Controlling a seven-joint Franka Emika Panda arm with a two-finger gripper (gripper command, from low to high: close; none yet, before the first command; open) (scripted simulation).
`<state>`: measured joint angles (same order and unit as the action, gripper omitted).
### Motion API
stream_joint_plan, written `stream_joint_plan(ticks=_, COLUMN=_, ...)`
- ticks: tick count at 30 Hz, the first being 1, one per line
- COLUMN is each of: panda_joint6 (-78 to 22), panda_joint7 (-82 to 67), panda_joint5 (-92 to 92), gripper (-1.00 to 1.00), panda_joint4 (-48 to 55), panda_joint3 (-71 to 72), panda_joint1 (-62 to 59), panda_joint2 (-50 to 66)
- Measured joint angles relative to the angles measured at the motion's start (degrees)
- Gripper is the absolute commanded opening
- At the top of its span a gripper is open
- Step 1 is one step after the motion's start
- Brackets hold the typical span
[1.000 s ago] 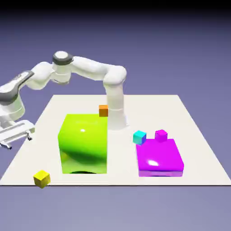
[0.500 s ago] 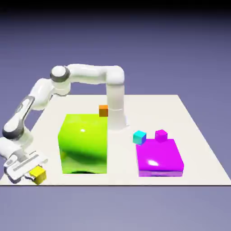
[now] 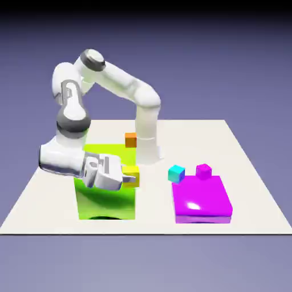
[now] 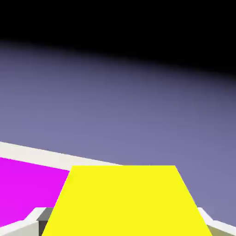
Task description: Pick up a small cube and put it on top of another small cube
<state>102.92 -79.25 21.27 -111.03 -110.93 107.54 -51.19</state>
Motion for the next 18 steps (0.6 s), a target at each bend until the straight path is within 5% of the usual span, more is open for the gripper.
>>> stream_joint_plan(ticks=12, panda_joint6=-2.6, panda_joint7=-12.7, panda_joint5=3.7, gripper=-1.00, panda_joint4=-20.9, panda_joint3=-7.4, panda_joint1=21.7, panda_joint2=12.1)
stream_joint_plan(ticks=15, panda_joint6=4.9, panda_joint7=-14.4, panda_joint5=4.8, gripper=-1.00, panda_joint4=-25.7, panda_joint3=-8.1, panda_joint1=24.9, panda_joint2=10.1)
stream_joint_plan(ticks=16, panda_joint6=6.0, panda_joint7=-14.7, panda_joint5=5.0, gripper=1.00, panda_joint4=-26.4, panda_joint3=-8.2, panda_joint1=25.4, panda_joint2=9.9)
stream_joint_plan(ticks=18, panda_joint6=6.1, panda_joint7=-14.7, panda_joint5=5.1, gripper=1.00, panda_joint4=-26.4, panda_joint3=-8.2, panda_joint1=25.4, panda_joint2=9.9)
